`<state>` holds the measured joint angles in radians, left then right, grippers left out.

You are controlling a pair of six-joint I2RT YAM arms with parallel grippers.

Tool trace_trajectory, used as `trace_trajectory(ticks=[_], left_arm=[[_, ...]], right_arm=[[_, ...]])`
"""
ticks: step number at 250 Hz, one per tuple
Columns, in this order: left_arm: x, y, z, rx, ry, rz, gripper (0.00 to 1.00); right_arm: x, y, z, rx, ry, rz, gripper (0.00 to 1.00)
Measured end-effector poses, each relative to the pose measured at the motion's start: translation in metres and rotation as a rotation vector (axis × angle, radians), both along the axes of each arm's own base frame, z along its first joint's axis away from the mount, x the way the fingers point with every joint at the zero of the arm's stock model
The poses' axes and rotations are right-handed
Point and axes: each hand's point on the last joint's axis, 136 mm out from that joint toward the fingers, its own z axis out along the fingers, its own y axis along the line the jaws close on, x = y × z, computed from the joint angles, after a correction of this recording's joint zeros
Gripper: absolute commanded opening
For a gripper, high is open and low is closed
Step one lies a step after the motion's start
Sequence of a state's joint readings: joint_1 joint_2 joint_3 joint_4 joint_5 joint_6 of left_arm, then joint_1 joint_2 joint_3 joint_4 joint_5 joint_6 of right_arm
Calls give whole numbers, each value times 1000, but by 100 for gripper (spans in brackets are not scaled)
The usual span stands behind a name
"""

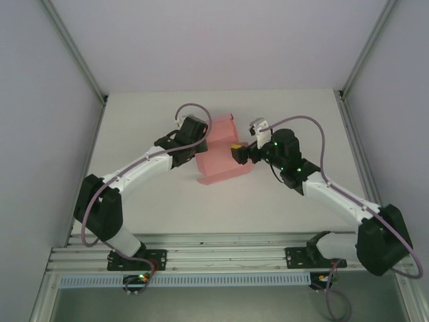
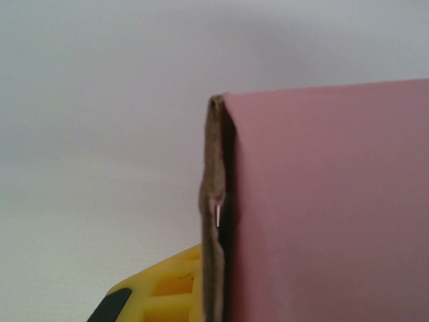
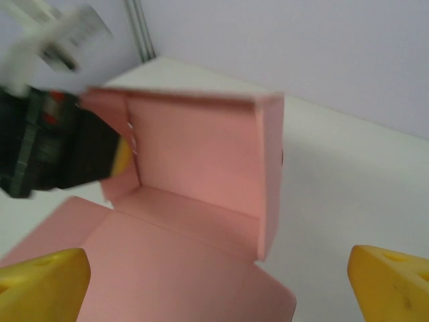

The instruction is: Assemble paper box

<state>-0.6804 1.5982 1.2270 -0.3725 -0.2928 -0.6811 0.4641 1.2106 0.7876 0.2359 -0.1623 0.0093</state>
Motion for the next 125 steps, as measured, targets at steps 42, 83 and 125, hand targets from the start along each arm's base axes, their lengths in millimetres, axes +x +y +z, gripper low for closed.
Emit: trace_trajectory(ticks=[42,83,125], left_arm=[[5,0,3,156,-1,-200,0],[7,-1,12,313,24,-507,0],[-9,-24,3,551,73,-896,0]], right_arm=[[-12,-37,33,83,-1,-136,100],[-13,-107,23,125,132,-418,100],[-30,-146,-11,128,271,-570,100]])
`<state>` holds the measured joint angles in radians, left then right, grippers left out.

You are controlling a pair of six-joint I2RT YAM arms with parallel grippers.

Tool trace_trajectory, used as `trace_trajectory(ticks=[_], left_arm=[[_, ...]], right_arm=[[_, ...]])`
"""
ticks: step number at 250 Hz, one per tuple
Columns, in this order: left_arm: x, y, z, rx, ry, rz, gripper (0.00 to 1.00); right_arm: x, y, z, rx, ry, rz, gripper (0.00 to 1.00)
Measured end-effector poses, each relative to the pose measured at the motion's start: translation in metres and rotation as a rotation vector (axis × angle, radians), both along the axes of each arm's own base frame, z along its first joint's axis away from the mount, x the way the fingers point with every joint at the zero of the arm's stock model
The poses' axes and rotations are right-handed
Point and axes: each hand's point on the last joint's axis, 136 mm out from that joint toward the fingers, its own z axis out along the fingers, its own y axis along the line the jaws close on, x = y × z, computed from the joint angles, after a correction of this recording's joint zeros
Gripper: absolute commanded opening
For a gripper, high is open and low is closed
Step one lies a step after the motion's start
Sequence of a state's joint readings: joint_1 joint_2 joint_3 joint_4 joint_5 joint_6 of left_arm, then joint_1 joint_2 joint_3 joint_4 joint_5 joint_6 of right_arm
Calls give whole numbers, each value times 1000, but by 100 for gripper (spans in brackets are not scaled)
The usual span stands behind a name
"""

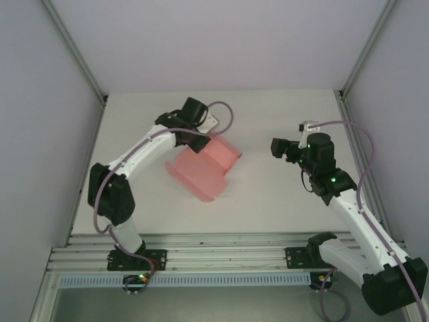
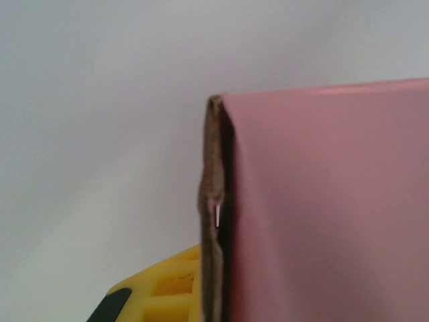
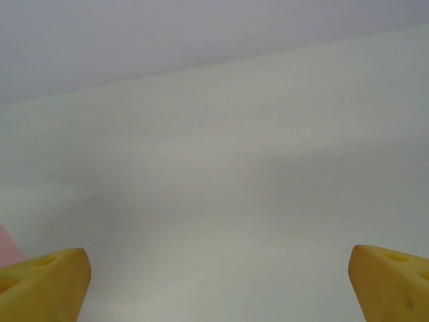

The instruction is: Assemble paper box

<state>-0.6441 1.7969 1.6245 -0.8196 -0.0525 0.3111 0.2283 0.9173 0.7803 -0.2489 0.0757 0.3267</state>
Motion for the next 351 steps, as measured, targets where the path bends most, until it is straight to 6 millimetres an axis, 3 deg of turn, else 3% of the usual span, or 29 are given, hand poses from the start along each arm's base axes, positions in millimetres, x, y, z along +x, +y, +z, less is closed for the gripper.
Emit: trace_trajectory(ticks=[35,77,105,114,141,152,172,189,203,214,241,246,249,275,298,330,351], left_arm=[[-17,-30,-24,189,54,-280,0],[-28,-43,-67,431,106,-489,0],[-22,-49,-89,510,138,-542,3],[-19,-50,-92,524,139,-547,7],[-10,-51,-99,582,119,-550,8],[-8,-51,-103,612,110,-554,21],[-8,-52,-112,654,108,-567,36],[-10,-53,-120,676,115,-575,42],[-12,-54,-124,682,119,-582,55],[-13,-55,-124,680,119,-581,61],[-13,-59,-120,655,108,-581,81],[-12,-60,-119,648,102,-576,96],[-12,-61,-118,644,99,-578,99],[-12,-66,-107,596,71,-566,100],[-9,-74,-83,516,22,-535,100],[8,-83,-25,350,-112,-423,100],[28,-73,20,224,-212,-262,100]], right_arm=[[-15,-10,-20,3,64,-30,100],[-22,-16,-34,-5,114,-45,100],[-25,-21,-43,-11,143,-60,100],[-26,-22,-46,-12,152,-63,100],[-29,-26,-54,-15,174,-74,100],[-29,-27,-56,-16,181,-77,100],[-29,-28,-56,-16,183,-82,100],[-29,-29,-56,-16,183,-86,100],[-29,-30,-56,-14,183,-87,100],[-29,-30,-56,-13,184,-87,100],[-30,-27,-56,-4,185,-72,100],[-30,-27,-56,-3,186,-67,99],[-30,-26,-56,-3,186,-64,100],[-30,-22,-56,2,187,-38,100],[-30,-19,-57,-8,188,-8,100],[-25,-4,-58,-8,203,88,100],[-15,11,-60,5,216,173,100]])
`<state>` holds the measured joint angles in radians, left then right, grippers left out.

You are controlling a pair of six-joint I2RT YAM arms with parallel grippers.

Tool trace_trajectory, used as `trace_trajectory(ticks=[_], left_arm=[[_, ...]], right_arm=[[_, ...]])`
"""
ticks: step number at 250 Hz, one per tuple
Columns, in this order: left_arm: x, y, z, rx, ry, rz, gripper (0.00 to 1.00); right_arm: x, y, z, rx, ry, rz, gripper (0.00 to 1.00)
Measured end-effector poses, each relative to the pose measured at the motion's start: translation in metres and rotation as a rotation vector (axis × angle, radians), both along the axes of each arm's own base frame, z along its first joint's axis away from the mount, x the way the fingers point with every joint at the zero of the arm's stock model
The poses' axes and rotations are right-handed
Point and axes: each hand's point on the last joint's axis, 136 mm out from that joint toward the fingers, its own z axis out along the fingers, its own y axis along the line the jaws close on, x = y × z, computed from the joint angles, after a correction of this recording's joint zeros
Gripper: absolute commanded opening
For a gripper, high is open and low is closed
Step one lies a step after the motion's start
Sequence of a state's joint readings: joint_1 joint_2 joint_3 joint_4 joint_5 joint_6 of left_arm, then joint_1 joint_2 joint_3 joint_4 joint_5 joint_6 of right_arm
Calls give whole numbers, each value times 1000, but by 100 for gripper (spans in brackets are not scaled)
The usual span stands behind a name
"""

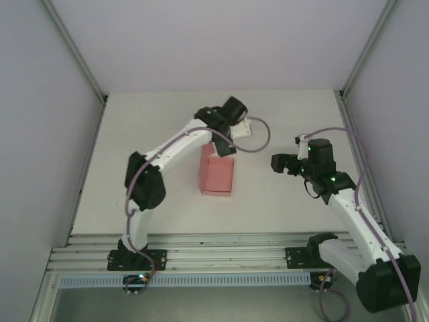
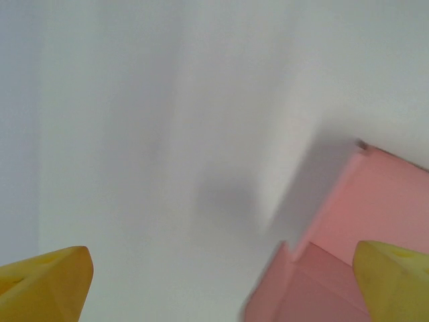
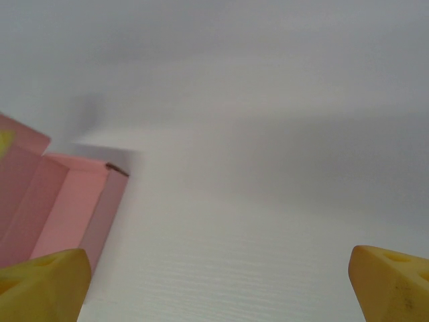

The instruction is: Assemble paper box

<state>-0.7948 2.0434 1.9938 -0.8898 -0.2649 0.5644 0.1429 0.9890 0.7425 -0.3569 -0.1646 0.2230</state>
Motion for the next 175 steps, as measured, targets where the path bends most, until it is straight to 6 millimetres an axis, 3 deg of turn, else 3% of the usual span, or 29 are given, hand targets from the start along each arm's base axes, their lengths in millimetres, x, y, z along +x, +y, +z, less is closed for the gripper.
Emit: trace_trajectory(ticks=[24,46,62,87,123,142,175], left_arm=[[25,31,45,-181,-75,243,100],[43,74,62,-319,-92,499,100],[45,110,53,-372,-81,666,100],[28,159,13,-386,-15,876,100],[-11,200,-35,-398,79,1060,100],[-28,215,-41,-434,95,1119,100],[-41,228,-31,-521,73,1173,100]], right_arm=[[16,21,-3,8,13,99,100],[30,53,-8,-28,28,229,100],[41,79,-13,-68,39,329,99],[61,118,-23,-137,53,467,98],[84,161,-52,-242,90,608,98],[91,177,-71,-298,117,665,93],[97,197,-102,-386,178,752,87]])
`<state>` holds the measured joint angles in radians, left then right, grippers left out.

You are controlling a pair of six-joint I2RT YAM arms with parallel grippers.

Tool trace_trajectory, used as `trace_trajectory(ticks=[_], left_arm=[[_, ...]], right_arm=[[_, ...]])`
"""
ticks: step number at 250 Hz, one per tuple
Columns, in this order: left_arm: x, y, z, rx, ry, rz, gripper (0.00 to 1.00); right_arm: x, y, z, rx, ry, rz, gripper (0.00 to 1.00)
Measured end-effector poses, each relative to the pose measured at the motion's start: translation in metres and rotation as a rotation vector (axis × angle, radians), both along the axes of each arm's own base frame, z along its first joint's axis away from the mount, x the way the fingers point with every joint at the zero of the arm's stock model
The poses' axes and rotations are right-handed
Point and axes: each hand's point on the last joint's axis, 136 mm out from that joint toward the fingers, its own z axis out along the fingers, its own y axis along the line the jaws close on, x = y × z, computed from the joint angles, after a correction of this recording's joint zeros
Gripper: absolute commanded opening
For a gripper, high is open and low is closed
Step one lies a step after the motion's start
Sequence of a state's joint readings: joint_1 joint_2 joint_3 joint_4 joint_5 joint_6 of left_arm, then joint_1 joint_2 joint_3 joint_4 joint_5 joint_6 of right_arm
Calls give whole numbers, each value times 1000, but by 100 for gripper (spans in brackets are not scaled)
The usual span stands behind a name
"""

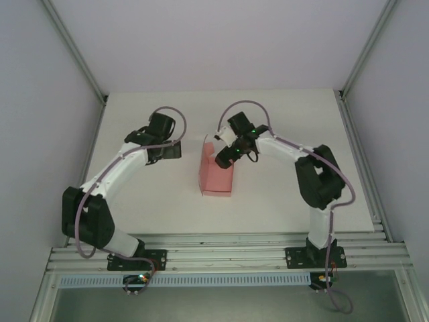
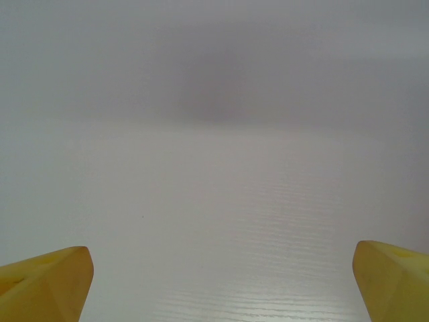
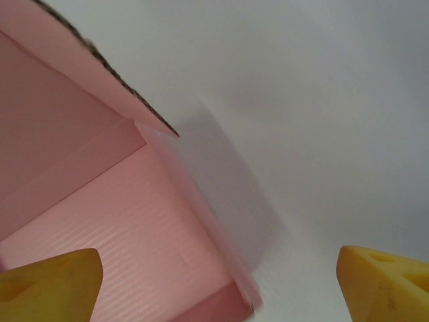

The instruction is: Assemble paper box

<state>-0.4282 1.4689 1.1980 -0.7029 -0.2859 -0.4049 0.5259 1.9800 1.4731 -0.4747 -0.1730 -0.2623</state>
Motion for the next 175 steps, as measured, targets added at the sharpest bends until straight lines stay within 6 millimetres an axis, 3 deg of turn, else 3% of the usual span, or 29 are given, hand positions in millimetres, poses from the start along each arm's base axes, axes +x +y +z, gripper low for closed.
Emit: trace_trajectory(ticks=[30,76,112,175], left_arm=[[-3,2,4,-28,-23,27,100],[-9,5,-9,-27,2,44,100],[-9,5,-10,-31,1,49,100],[-6,2,-6,-54,-20,56,100]], right_arm=[[1,8,-21,-67,27,40,70],[0,8,-35,-110,41,47,37],[5,5,-37,-119,24,7,26],[1,-16,-41,-138,22,-174,19]])
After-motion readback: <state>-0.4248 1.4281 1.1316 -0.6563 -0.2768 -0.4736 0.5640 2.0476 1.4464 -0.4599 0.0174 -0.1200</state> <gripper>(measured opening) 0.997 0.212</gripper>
